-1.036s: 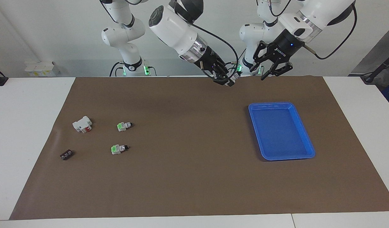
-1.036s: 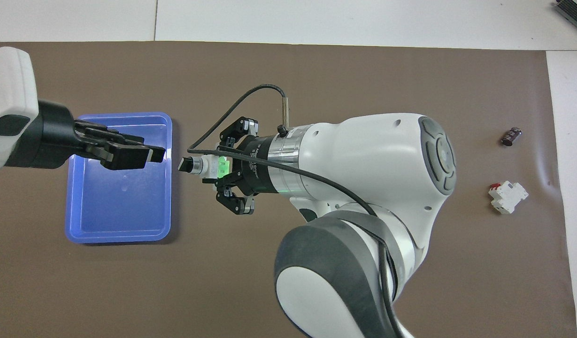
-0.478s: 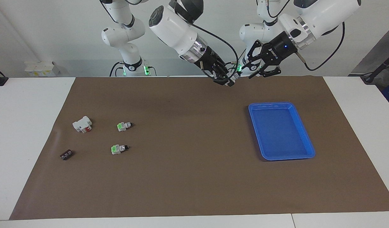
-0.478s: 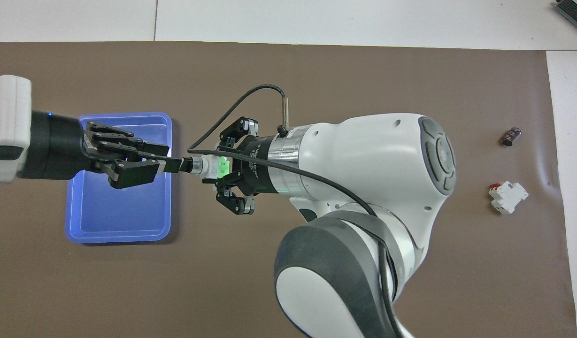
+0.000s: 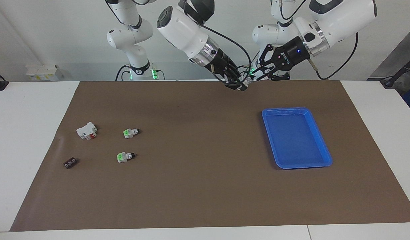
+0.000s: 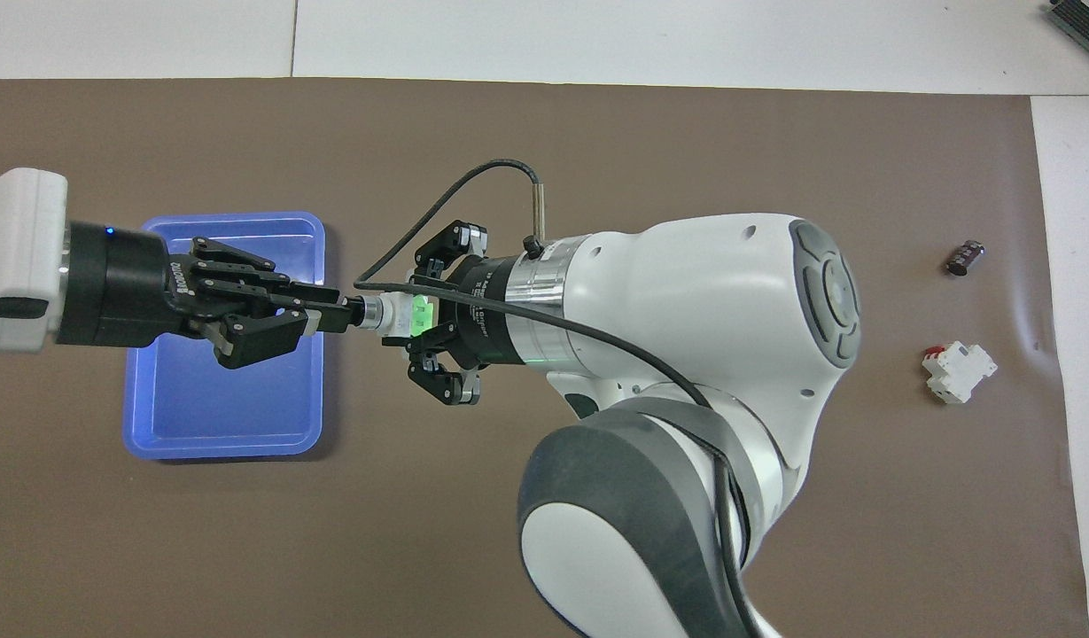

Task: Turn and place switch with both arms
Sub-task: 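Close the left gripper on the switch held by the right gripper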

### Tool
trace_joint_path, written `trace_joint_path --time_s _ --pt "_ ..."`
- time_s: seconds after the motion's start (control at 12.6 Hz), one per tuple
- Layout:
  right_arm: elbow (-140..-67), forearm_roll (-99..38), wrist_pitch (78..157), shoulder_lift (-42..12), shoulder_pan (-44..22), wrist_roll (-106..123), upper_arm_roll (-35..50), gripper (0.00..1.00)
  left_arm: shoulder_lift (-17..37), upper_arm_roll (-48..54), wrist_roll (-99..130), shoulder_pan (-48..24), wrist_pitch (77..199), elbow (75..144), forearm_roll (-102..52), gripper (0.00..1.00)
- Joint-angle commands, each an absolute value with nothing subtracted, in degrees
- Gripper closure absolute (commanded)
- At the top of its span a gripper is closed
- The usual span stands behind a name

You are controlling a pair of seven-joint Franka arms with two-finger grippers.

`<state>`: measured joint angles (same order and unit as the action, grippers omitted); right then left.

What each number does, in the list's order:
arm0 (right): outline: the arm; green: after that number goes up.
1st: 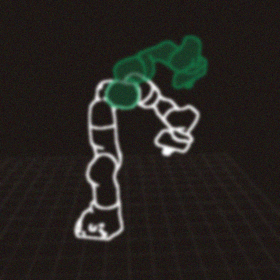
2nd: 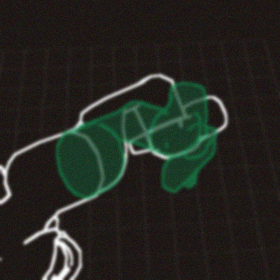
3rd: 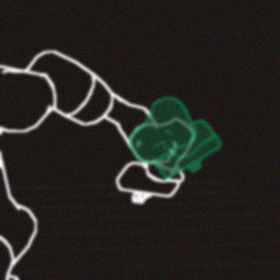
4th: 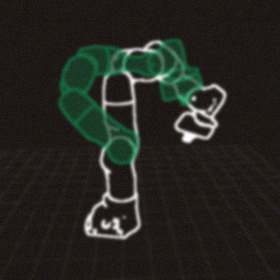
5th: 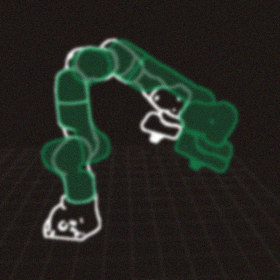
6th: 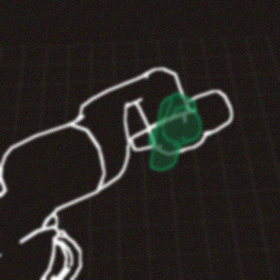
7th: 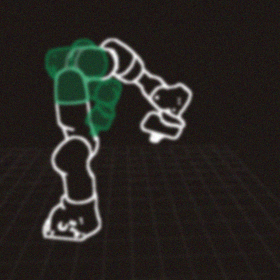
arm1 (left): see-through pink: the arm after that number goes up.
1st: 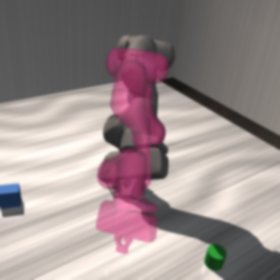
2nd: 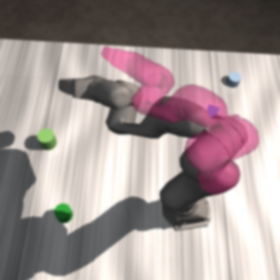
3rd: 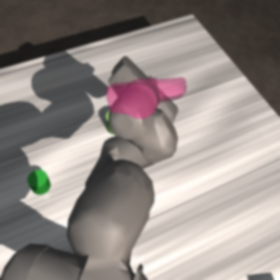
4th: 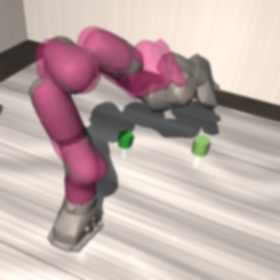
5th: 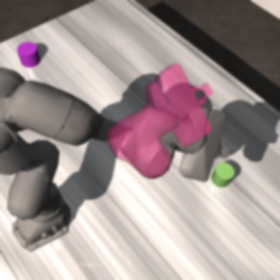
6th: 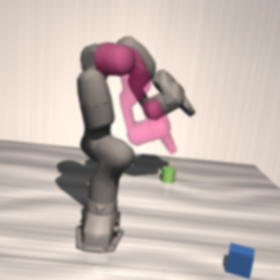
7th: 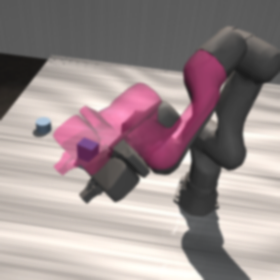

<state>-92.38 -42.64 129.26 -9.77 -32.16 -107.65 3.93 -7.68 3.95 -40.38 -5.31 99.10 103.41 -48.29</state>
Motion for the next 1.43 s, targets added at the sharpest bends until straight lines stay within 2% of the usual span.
trace_joint_path --time_s 0.0,0.96,1.2,1.27,1.35 --pt "-91.9 -43.2 129.3 -10.0 -32.0 -108.3 4.2 1.00 -9.4 4.1 -43.7 -4.6 99.7 105.7 -49.7 0.72" --pt "-92.0 -43.2 129.1 -10.0 -32.0 -108.2 4.2 1.00 -8.7 4.3 -43.9 -5.4 100.5 105.2 -51.4 0.76" --pt "-92.0 -43.2 129.0 -10.0 -32.0 -108.2 4.2 1.00 -8.8 4.3 -43.9 -5.3 99.8 105.2 -51.4 0.90" --pt "-92.0 -43.2 129.0 -10.0 -32.0 -108.2 4.2 1.00 -8.8 4.3 -43.9 -5.4 99.6 105.2 -51.4 1.00" --pt "-92.0 -43.2 128.9 -10.0 -32.0 -108.2 4.2 1.00 -8.8 4.3 -43.7 -5.3 99.5 105.2 -51.4 1.00"
